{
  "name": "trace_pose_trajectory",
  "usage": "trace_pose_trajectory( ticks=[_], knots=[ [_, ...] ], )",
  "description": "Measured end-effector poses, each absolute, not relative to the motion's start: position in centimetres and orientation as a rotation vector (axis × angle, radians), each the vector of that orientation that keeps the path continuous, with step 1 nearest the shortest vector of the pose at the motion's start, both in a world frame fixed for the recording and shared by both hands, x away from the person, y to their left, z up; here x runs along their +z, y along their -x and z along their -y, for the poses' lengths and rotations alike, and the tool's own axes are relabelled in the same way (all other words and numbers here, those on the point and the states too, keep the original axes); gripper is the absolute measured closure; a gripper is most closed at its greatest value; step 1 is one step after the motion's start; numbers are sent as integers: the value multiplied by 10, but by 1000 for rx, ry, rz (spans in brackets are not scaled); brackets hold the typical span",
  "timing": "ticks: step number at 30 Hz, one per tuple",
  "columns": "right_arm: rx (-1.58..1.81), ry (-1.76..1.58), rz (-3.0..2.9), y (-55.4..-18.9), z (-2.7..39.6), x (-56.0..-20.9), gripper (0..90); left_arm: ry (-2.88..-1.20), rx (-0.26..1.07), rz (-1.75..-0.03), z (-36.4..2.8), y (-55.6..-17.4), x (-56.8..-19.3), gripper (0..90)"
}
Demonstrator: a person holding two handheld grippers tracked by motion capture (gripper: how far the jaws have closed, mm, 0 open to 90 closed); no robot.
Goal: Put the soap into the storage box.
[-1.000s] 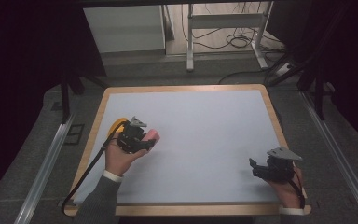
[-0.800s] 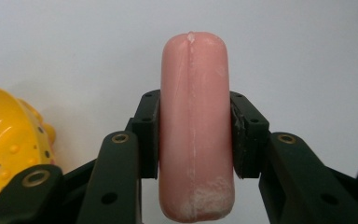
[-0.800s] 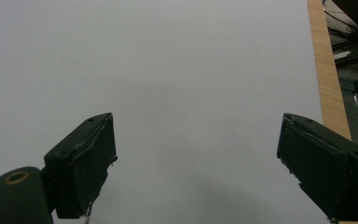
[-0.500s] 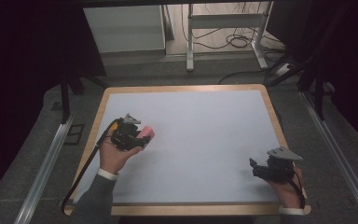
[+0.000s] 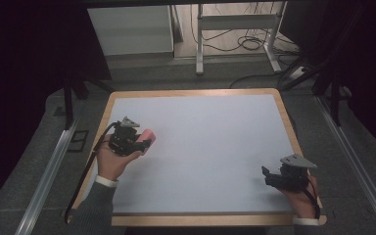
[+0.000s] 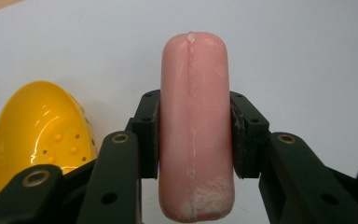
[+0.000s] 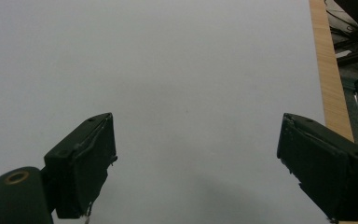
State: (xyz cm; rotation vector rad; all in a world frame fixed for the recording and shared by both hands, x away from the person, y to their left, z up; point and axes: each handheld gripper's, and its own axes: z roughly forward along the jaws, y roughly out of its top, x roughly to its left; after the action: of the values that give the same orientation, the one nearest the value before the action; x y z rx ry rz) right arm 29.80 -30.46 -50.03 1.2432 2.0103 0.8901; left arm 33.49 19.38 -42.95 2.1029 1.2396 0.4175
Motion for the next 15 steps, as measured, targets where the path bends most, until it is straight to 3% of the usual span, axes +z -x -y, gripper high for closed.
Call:
trace_pose_trajectory(
  ticks=[15],
  knots=[
    [889,-1245,-2010,-298,305,-501,113,-2076,430,-1278,-208,-341,-428,604]
  ],
)
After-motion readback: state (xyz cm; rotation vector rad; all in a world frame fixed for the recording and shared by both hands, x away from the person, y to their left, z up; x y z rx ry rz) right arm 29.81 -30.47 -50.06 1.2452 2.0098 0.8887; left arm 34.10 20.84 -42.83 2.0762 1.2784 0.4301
